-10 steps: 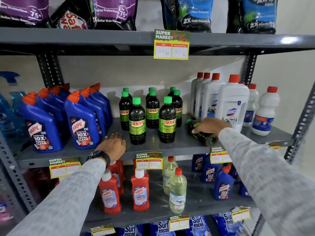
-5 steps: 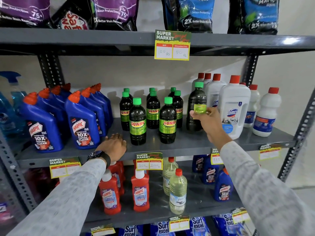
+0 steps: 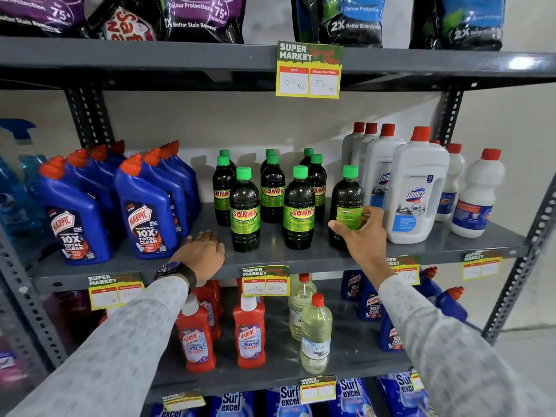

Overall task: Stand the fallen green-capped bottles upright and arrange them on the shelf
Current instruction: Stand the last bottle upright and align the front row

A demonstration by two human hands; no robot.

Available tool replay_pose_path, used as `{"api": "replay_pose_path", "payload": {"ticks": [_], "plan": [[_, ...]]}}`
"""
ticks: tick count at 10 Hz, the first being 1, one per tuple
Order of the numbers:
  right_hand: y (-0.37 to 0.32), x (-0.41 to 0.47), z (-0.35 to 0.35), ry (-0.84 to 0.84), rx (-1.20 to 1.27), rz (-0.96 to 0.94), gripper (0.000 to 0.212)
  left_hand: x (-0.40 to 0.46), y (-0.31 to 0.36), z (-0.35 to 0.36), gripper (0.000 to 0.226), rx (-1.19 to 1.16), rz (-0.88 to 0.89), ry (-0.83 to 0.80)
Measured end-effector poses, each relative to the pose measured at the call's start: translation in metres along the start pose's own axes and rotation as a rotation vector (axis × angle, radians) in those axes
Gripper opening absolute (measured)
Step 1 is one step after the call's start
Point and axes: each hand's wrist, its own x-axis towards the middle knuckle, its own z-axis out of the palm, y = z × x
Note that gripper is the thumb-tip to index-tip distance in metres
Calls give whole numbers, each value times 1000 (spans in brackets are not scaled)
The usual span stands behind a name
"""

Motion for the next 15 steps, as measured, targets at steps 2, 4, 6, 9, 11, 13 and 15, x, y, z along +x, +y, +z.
{"api": "replay_pose_path", "payload": {"ticks": [2,4,6,9,11,13,15], "plan": [[16,14,-9,-218,65,14,61,0,0,0,61,-3,-2,-2],[10,3,-7,-142,-21,-25,77,0,1,-1,61,-2,-7,-6],[9,-3,-5,-185,-18,-73,85,1,0,0,61,-1,-7,-5],[7,-4,-5,-141,-53,-19,80,-1,2,-1,61,1,-4,-2],[5,-6,1,-51,-92,-6,87,1,1,1,61,1,-6,-1],[5,-6,1,-36,-103,7,88,1,1,0,62,-10,-3,0],[6,-8,3,-20,-99,11,90,-2,1,-2,62,-35,-8,-1]]}}
